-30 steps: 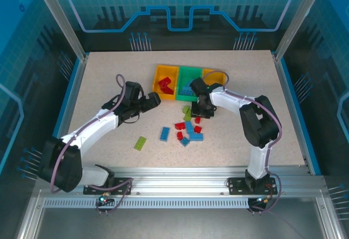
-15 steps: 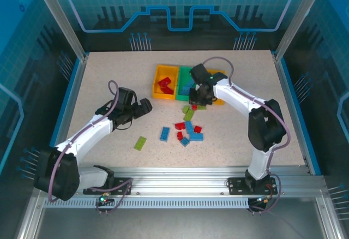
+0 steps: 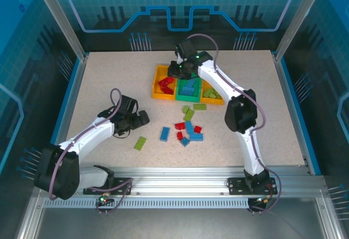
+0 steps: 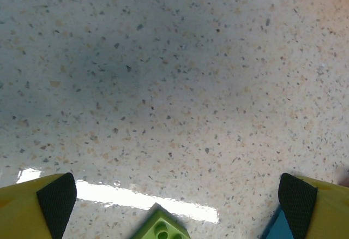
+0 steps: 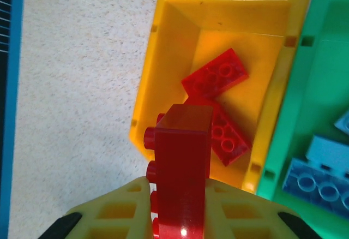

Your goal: Sort the legos into containers by color

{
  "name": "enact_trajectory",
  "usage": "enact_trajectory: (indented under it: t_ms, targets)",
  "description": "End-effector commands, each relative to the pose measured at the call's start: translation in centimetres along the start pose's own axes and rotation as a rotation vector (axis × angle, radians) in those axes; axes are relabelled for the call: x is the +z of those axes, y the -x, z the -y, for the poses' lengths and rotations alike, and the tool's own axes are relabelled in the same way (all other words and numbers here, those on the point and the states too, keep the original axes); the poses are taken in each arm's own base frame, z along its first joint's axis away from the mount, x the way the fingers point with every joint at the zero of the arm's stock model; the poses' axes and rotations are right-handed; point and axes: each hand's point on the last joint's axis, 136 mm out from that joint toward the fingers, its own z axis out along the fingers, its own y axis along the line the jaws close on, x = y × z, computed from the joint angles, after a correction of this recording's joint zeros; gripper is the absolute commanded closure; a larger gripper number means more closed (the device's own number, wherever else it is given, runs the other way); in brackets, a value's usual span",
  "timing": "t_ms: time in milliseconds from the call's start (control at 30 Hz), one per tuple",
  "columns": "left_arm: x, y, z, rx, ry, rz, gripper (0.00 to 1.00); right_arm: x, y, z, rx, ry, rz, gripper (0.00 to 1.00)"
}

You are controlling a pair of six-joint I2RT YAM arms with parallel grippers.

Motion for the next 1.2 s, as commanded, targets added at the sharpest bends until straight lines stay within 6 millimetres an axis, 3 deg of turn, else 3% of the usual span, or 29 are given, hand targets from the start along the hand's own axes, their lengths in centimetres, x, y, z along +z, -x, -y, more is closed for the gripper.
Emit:
enact_trajectory:
  t_ms: [0, 233, 400, 500, 567, 667, 800, 1067, 1167]
  targets:
    - [-0.5, -0.9, 0.8, 0.05, -0.012, 0.004, 0.01, 2.0, -0.6, 0.9, 0.049, -0.022, -0.067, 0.77]
    - [-0.6, -4.4, 4.7, 0.236, -0.052, -0.027, 0.01, 5.0, -0.1, 2.0, 0.12, 0.0, -0.088, 0.68]
    - [-0.5, -6.3, 6.3, 0.328, -0.083, -0.051, 0.01, 5.5, -0.3, 1.7, 0.125, 0.026, -0.101, 0.46]
    - [-0.6, -7.3, 7.7, 0.407, -0.105, -0.061, 0.02, 4.8, -0.3, 1.3, 0.117, 0.038, -0.105, 0.38]
    - [-0.5, -8.0, 8.6, 0.462, -0.104, -0.07, 0.02, 3.9, -0.3, 0.7, 0.105, 0.051, -0.102, 0.3]
    - [0.1, -8.6, 9.5, 0.509, -0.087, -0.089, 0.04, 1.7, -0.4, 0.1, 0.068, 0.063, -0.087, 0.27]
    - [1.2, -8.9, 10.3, 0.516, -0.077, -0.111, 0.14, -2.3, -1.0, 0.5, 0.032, 0.052, -0.044, 0.23]
    - [3.2, -9.4, 9.4, 0.553, 0.008, -0.159, 0.19, -8.9, -3.2, 7.4, 0.081, -0.04, 0.029, 0.2]
    - [4.2, -9.7, 9.1, 0.558, 0.04, -0.183, 0.3, -10.8, -4.3, 10.3, 0.107, -0.082, 0.045, 0.19]
